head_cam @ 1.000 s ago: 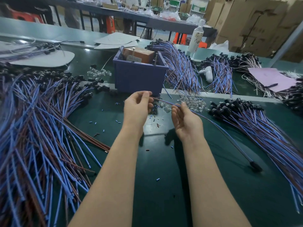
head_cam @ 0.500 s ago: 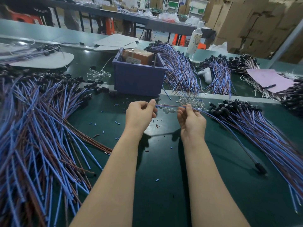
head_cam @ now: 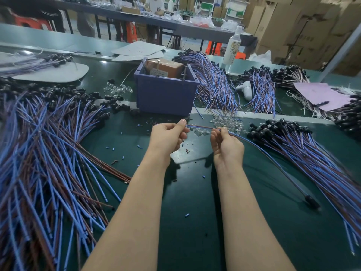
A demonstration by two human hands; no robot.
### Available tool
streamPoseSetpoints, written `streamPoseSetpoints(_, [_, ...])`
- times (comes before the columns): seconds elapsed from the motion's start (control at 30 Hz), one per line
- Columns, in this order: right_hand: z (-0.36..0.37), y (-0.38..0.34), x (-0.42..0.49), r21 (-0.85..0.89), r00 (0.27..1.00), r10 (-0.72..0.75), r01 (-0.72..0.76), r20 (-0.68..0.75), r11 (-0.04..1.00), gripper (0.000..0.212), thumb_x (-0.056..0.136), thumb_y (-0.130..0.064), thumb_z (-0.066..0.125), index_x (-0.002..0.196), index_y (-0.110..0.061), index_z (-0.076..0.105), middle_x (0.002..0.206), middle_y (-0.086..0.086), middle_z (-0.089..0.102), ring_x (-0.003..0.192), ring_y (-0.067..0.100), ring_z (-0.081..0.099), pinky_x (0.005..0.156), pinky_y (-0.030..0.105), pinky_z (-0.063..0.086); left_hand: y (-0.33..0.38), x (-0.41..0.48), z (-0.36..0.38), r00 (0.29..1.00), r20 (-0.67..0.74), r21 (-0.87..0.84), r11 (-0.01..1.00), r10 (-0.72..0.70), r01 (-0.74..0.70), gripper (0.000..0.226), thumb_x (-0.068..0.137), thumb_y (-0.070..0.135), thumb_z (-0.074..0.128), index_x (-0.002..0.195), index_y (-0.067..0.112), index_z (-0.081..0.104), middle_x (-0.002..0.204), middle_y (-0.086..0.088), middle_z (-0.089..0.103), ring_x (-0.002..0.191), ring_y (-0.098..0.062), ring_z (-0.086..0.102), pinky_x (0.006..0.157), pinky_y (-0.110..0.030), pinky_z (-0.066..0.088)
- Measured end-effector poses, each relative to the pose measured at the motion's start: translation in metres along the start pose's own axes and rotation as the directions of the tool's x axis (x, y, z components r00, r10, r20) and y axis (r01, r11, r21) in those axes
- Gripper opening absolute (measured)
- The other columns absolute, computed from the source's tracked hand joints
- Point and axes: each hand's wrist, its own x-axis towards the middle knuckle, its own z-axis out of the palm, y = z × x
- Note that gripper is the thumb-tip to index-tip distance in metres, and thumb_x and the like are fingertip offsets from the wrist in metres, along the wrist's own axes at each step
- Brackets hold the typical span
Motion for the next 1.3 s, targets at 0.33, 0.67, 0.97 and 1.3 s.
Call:
streamPoseSetpoints(0.33, [-0.006, -0.011, 0.001, 0.155, 0.997, -0.001, 0.012, -0.072, 0.988, 0.024, 0.099, -0.007, 0.046, 0.077, 0.000, 0.053, 0.044, 0.000, 0.061, 0.041, 0.006, 0.060, 0.044, 0.016, 0.050, 0.002, 0.010, -0.017, 0.954, -0.297, -0.130, 0.989, 0.030, -0.072, 0.023, 0.095, 0.019, 0.056, 0.076, 0.009, 0.063, 0.054, 0.009, 0.055, 0.039, 0.001, 0.044, 0.045, -0.016, 0.038])
streamPoseSetpoints(0.67, [0.022, 0.009, -0.029, 0.164, 0.904, 0.335, -0.385, 0.265, 0.908, 0.023, 0.096, -0.006, 0.050, 0.076, 0.002, 0.060, 0.056, 0.006, 0.067, 0.047, 0.009, 0.064, 0.052, 0.014, 0.053, -0.002, -0.002, 0.009, 0.961, 0.102, 0.149, 0.952, 0.256, -0.269, 0.016, 0.097, 0.008, 0.050, 0.101, 0.013, 0.064, 0.098, -0.006, 0.069, 0.080, -0.006, 0.059, 0.076, -0.013, 0.047])
streamPoseSetpoints(0.97, [0.016, 0.003, -0.037, -0.649, 0.863, 0.113, 0.278, 0.492, 0.708, 0.031, 0.094, -0.029, 0.056, 0.070, -0.010, 0.061, 0.042, -0.006, 0.052, 0.036, 0.005, 0.041, 0.039, 0.015, 0.034, 0.000, 0.009, -0.005, 0.889, -0.286, 0.029, 0.931, 0.357, -0.365, 0.015, 0.096, 0.012, 0.053, 0.085, 0.011, 0.062, 0.072, 0.003, 0.065, 0.056, 0.004, 0.058, 0.064, -0.017, 0.050])
streamPoseSetpoints(1.3, [0.008, 0.012, -0.029, -0.708, 0.728, -0.160, 0.685, 0.666, 0.171, 0.017, 0.091, -0.018, 0.060, 0.102, -0.010, 0.070, 0.098, 0.004, 0.071, 0.093, 0.017, 0.063, 0.088, 0.030, 0.046, 0.002, 0.012, -0.010, 0.851, -0.464, -0.239, 0.890, 0.246, -0.388, 0.017, 0.096, 0.011, 0.054, 0.079, 0.013, 0.059, 0.073, 0.001, 0.064, 0.055, 0.003, 0.059, 0.061, -0.012, 0.048])
